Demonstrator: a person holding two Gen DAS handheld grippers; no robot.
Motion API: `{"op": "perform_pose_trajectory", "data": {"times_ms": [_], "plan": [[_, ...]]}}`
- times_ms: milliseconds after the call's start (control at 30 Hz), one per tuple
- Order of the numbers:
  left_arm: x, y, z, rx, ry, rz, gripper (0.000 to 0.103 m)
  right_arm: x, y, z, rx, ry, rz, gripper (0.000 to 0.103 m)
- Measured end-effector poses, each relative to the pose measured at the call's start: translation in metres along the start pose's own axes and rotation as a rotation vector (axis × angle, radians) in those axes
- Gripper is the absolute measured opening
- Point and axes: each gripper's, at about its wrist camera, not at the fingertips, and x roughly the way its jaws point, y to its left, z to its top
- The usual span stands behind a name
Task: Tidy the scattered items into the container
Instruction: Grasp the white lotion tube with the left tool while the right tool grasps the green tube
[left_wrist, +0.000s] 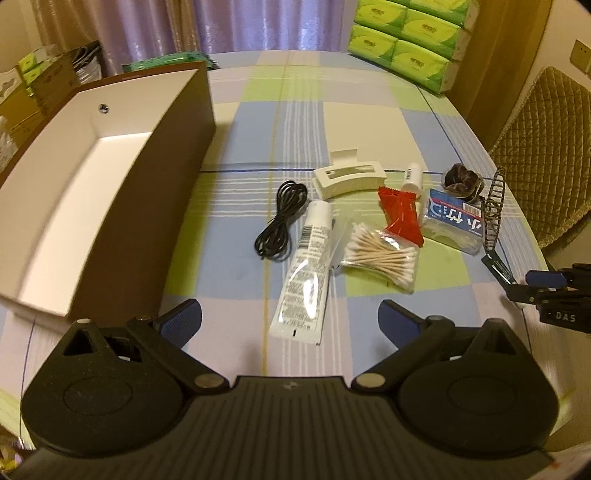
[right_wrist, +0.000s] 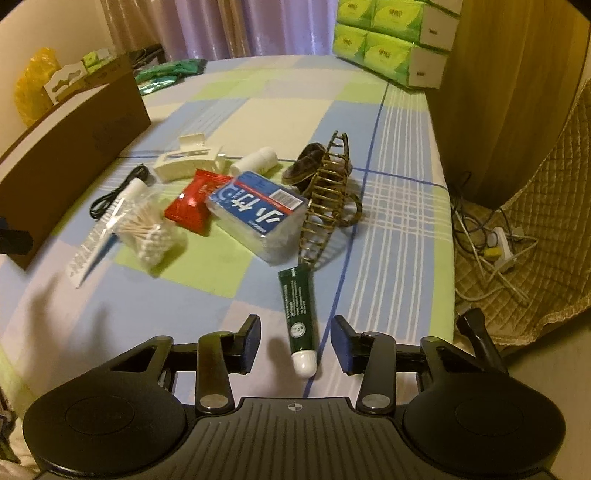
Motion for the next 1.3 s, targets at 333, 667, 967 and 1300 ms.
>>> {"op": "perform_pose_trajectory", "data": {"times_ms": [333,667,967,1300], "plan": [[0.035,-0.005,0.009,0.052,0.024,-0.029,0.089,0.016,-0.001,0.006,-0.014,0.013,-0.018,0.033],[0.080,-0.007,0.013,0.125,0.091,-0.026,0.066,0.019,-0.003,0.010,0.002,0.012,-0.023,0.033],[0.101,-0.010,0.025,0.108,0.077,-0.070,0.035,0.019,-0.002,0.009,-0.004,0.010,-0.028,0.033],[0.071,-0.003,-0.012,0.033,0.133,-0.058,0.033,0.018,-0.002,0.007,-0.018,0.010,-0.018,0.033]]}}
